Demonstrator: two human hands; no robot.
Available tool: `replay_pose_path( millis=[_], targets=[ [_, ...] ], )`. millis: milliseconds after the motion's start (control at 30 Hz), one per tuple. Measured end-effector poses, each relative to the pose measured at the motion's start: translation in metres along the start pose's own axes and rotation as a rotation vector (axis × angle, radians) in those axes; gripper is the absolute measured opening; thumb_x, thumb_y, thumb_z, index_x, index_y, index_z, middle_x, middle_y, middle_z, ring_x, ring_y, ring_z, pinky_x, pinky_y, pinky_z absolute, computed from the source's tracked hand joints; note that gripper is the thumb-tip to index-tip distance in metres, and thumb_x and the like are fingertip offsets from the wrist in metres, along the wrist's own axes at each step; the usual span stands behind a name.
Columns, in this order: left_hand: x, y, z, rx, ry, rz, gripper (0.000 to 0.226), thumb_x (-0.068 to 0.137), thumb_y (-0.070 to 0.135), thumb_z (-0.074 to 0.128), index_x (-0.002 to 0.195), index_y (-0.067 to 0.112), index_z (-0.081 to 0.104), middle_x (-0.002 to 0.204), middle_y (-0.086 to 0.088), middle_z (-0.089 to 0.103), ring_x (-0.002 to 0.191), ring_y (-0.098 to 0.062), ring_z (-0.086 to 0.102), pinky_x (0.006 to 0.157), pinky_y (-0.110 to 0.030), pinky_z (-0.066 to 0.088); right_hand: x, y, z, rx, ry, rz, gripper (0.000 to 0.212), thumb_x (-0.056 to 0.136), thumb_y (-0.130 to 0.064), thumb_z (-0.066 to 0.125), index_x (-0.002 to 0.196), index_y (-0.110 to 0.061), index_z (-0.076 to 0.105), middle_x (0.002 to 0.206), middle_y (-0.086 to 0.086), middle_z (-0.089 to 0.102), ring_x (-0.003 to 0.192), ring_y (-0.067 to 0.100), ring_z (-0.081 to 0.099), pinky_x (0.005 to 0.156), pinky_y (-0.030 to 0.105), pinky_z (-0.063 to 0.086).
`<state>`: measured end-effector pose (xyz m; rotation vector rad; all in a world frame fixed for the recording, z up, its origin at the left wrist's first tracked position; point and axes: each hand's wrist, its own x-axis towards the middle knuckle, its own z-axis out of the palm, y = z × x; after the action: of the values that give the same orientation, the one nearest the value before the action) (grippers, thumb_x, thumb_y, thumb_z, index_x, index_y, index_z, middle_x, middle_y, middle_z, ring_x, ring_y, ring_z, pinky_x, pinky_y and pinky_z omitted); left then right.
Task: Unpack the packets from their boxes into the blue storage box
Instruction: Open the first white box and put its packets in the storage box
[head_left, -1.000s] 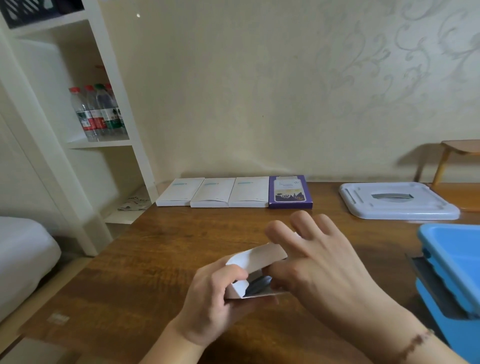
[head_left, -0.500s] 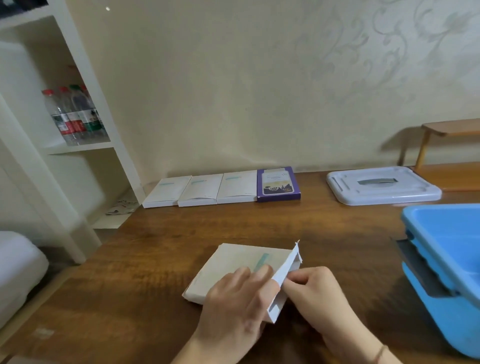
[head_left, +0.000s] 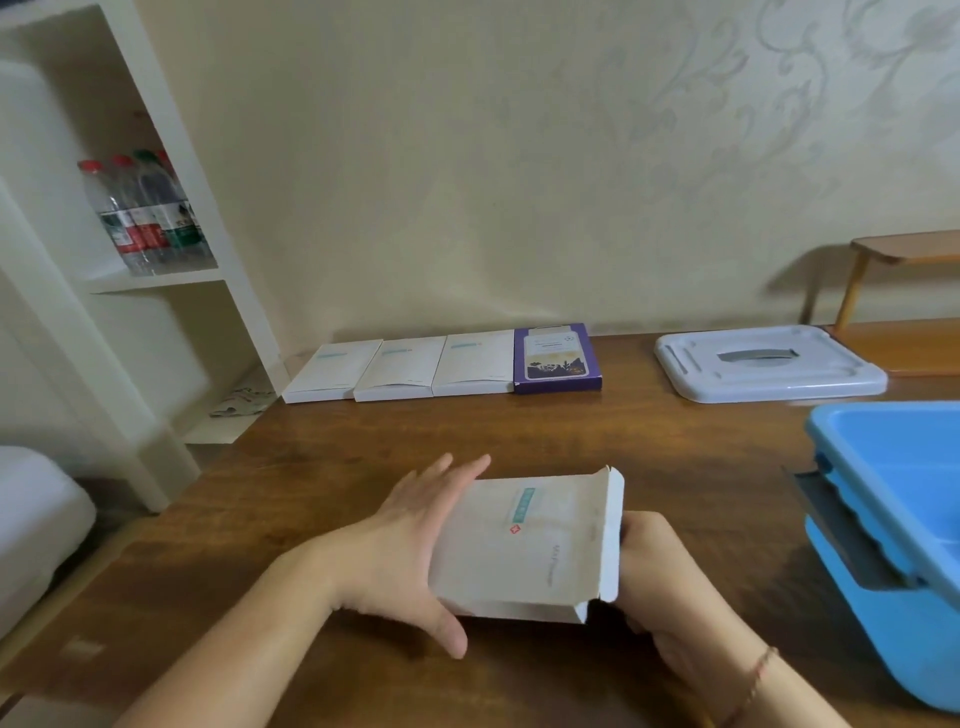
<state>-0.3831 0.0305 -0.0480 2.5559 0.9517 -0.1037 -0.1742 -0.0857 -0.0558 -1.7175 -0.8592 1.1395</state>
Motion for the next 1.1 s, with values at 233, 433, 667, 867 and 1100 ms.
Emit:
replay_pose_path(
  millis=[233, 433, 667, 867, 1100],
  targets=[
    [0.011, -0.008, 0.018, -0.035, 0.096, -0.023, 0.126, 0.045, 0.076, 0.080, 0.135, 0.069, -0.009, 0.143, 0.040, 0.000, 0.134, 0.005, 0.008, 0.117, -0.045, 0.021, 0.004, 0.000, -0.002, -0.031, -0.018, -0.031, 0.018, 0.091, 0.003, 0.058, 0.084, -0.010, 0.067, 0.059, -0.001, 0.066, 0.033, 0.001, 0.055, 0.032, 0.011, 0.033],
    [0.007, -0.005, 0.026, -0.063, 0.171, -0.033, 0.129, 0.043, 0.081, 0.077, 0.136, 0.068, -0.012, 0.144, 0.038, 0.002, 0.134, 0.004, 0.009, 0.116, -0.043, 0.022, 0.006, -0.001, 0.002, -0.190, -0.075, -0.109, 0.024, 0.092, 0.006, 0.057, 0.084, -0.016, 0.058, 0.081, 0.002, 0.063, 0.057, 0.008, 0.062, 0.042, 0.015, 0.044],
    [0.005, -0.004, 0.026, -0.041, 0.150, -0.069, 0.128, 0.042, 0.086, 0.073, 0.135, 0.068, -0.013, 0.145, 0.037, 0.000, 0.134, 0.002, 0.011, 0.115, -0.043, 0.026, 0.010, 0.006, 0.006, 0.017, -0.028, -0.049, 0.026, 0.097, 0.001, 0.048, 0.100, -0.016, 0.067, 0.086, 0.009, 0.069, 0.048, 0.017, 0.056, 0.038, 0.023, 0.040],
    [0.001, -0.017, 0.021, 0.008, 0.146, -0.108, 0.130, 0.039, 0.086, 0.073, 0.134, 0.070, -0.014, 0.144, 0.039, -0.002, 0.134, 0.004, 0.009, 0.114, -0.043, 0.026, 0.009, 0.013, -0.006, 0.160, 0.000, -0.056, 0.021, 0.096, -0.009, 0.051, 0.088, -0.012, 0.070, 0.074, 0.009, 0.074, 0.055, 0.025, 0.070, 0.041, 0.029, 0.050],
    [0.000, -0.030, 0.018, 0.013, 0.159, -0.143, 0.131, 0.036, 0.085, 0.074, 0.131, 0.072, -0.015, 0.147, 0.038, -0.001, 0.134, 0.008, 0.001, 0.115, -0.041, 0.021, 0.020, 0.020, -0.009, 0.052, 0.178, -0.082, 0.017, 0.081, -0.027, 0.077, 0.090, -0.016, 0.067, 0.087, 0.006, 0.069, 0.063, 0.015, 0.071, 0.046, 0.032, 0.057]
  ],
)
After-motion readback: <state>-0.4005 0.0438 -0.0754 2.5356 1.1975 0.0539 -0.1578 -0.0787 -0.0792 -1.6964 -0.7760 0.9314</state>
